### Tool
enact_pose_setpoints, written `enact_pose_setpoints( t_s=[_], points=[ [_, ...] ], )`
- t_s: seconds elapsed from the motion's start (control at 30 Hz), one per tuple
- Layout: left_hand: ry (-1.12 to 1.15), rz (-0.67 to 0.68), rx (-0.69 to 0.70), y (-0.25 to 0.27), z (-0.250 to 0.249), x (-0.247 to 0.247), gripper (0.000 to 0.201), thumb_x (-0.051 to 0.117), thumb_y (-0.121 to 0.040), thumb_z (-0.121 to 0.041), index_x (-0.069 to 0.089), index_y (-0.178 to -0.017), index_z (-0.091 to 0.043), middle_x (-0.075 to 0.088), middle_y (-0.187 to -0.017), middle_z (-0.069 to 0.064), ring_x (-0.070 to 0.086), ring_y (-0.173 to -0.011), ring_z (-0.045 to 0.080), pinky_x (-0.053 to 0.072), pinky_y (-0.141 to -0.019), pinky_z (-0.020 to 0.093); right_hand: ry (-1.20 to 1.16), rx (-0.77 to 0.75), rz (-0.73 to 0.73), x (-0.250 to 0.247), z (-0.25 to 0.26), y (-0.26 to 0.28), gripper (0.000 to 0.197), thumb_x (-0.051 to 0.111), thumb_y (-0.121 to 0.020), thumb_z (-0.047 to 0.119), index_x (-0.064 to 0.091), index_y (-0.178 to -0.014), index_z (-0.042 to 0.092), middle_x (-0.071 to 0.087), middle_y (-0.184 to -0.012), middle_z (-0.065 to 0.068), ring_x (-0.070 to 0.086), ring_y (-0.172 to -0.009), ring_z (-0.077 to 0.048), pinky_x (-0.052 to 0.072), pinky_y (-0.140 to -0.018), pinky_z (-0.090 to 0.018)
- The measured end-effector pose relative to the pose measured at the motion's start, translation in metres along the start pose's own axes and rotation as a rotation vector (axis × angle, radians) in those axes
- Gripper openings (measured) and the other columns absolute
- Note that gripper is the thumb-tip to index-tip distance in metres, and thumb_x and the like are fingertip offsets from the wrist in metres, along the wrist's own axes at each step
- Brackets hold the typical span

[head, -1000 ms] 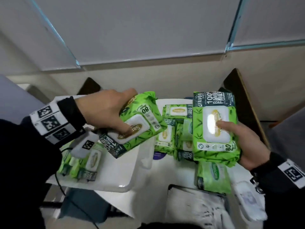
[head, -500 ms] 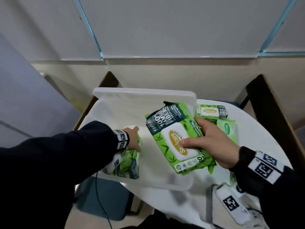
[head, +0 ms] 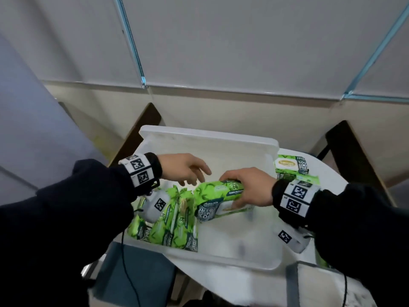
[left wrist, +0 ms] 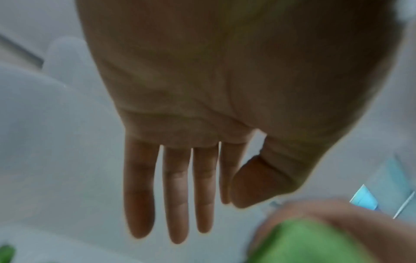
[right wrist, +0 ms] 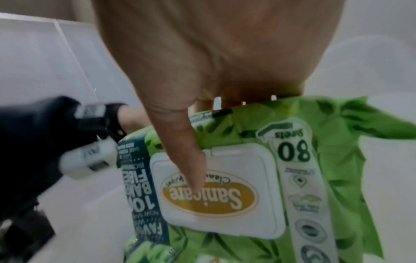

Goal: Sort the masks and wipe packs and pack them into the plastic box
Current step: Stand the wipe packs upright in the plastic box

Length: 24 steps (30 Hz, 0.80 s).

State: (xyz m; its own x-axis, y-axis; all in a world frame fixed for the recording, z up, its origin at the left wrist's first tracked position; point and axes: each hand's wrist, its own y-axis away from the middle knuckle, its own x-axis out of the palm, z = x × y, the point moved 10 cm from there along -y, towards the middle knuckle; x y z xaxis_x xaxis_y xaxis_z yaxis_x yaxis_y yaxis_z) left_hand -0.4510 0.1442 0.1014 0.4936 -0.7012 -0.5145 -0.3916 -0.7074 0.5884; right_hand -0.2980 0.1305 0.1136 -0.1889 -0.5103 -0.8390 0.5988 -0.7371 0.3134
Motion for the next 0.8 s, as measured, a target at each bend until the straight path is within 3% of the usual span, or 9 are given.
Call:
enact_pose_setpoints(
  t_s=[0.07, 0.17, 0.3, 0.33, 0.4, 0.47, 0.57, 0.67, 0.8],
  points=[
    [0.129, 0.059, 0.010, 0.011, -0.008, 0.011, 0.053, 0.065, -0.091, -0.018, 0.051, -0.141, -0.026, 0.072, -0.121, -0.001, 0.072, -0.105, 0.019, 0.060, -0.082, 0.034, 0.190, -0.027, 0.085, 0.017, 0.010, -0.015, 0.065, 0.085, -0.075, 0.036, 0.057, -0.133, 0.041, 0.066, -0.124, 0.007, 0.062, -0.111, -0.021, 0.049, -0.093, -0.036],
    [-0.158, 0.097, -0.059, 0.001, 0.002, 0.031, 0.070, 0.075, -0.091, -0.035, 0.041, -0.151, -0.022, 0.073, -0.114, -0.002, 0.075, -0.092, 0.015, 0.063, -0.081, 0.036, 0.445, -0.086, 0.271, 0.051, 0.022, -0.035, 0.064, 0.079, -0.082, 0.027, 0.054, -0.139, 0.040, 0.063, -0.132, 0.004, 0.060, -0.119, -0.025, 0.049, -0.097, -0.038],
    [-0.418, -0.075, -0.156, -0.010, 0.036, -0.001, 0.051, 0.072, -0.092, -0.043, 0.059, -0.137, -0.024, 0.071, -0.098, -0.006, 0.073, -0.085, 0.015, 0.061, -0.079, 0.034, 0.691, -0.230, 0.552, 0.100, 0.036, -0.055, 0.062, 0.078, -0.079, 0.011, 0.060, -0.131, 0.038, 0.065, -0.123, 0.007, 0.063, -0.110, -0.024, 0.046, -0.089, -0.034],
    [-0.429, -0.103, -0.184, -0.008, 0.046, -0.009, 0.048, 0.073, -0.091, -0.043, 0.061, -0.134, -0.023, 0.070, -0.101, -0.005, 0.072, -0.084, 0.015, 0.061, -0.077, 0.033, 0.735, -0.254, 0.597, 0.108, 0.039, -0.058, 0.061, 0.081, -0.077, 0.011, 0.061, -0.130, 0.036, 0.066, -0.122, 0.007, 0.063, -0.108, -0.023, 0.050, -0.093, -0.036],
    [-0.382, -0.101, -0.255, -0.001, 0.068, -0.016, 0.043, 0.074, -0.092, -0.041, 0.063, -0.129, -0.022, 0.070, -0.102, -0.003, 0.070, -0.079, 0.013, 0.056, -0.060, 0.023, 0.829, -0.312, 0.638, 0.123, 0.046, -0.062, 0.059, 0.081, -0.081, 0.012, 0.061, -0.133, 0.031, 0.065, -0.127, 0.005, 0.063, -0.110, -0.025, 0.051, -0.101, -0.039],
    [-0.385, -0.061, -0.348, 0.005, 0.092, -0.014, 0.040, 0.074, -0.092, -0.041, 0.066, -0.123, -0.018, 0.071, -0.101, -0.001, 0.072, -0.080, 0.016, 0.050, -0.049, 0.019, 0.923, -0.399, 0.614, 0.138, 0.057, -0.064, 0.047, 0.075, -0.089, 0.014, 0.062, -0.132, 0.027, 0.065, -0.126, 0.001, 0.062, -0.110, -0.027, 0.047, -0.102, -0.040],
    [-0.462, 0.026, -0.450, 0.005, 0.127, -0.003, 0.046, 0.077, -0.087, -0.047, 0.073, -0.116, -0.010, 0.075, -0.109, 0.007, 0.071, -0.079, 0.020, 0.053, -0.061, 0.025, 1.032, -0.568, 0.549, 0.165, 0.071, -0.064, 0.029, 0.070, -0.093, 0.020, 0.065, -0.121, 0.026, 0.068, -0.110, 0.000, 0.063, -0.104, -0.026, 0.046, -0.095, -0.039],
    [-0.469, 0.077, -0.489, -0.001, 0.146, 0.011, 0.040, 0.078, -0.086, -0.044, 0.075, -0.107, -0.010, 0.077, -0.103, 0.007, 0.069, -0.078, 0.021, 0.053, -0.063, 0.027, 1.042, -0.705, 0.437, 0.177, 0.083, -0.064, 0.037, 0.076, -0.089, 0.024, 0.064, -0.124, 0.024, 0.070, -0.110, 0.001, 0.062, -0.104, -0.027, 0.049, -0.091, -0.041],
    [-0.471, 0.054, -0.478, -0.010, 0.148, 0.011, 0.031, 0.078, -0.086, -0.039, 0.074, -0.095, -0.009, 0.078, -0.096, 0.008, 0.067, -0.073, 0.022, 0.054, -0.069, 0.029, 0.956, -0.715, 0.282, 0.171, 0.082, -0.063, 0.048, 0.073, -0.089, 0.019, 0.054, -0.133, 0.015, 0.069, -0.115, -0.006, 0.057, -0.106, -0.031, 0.048, -0.085, -0.045]
  ],
)
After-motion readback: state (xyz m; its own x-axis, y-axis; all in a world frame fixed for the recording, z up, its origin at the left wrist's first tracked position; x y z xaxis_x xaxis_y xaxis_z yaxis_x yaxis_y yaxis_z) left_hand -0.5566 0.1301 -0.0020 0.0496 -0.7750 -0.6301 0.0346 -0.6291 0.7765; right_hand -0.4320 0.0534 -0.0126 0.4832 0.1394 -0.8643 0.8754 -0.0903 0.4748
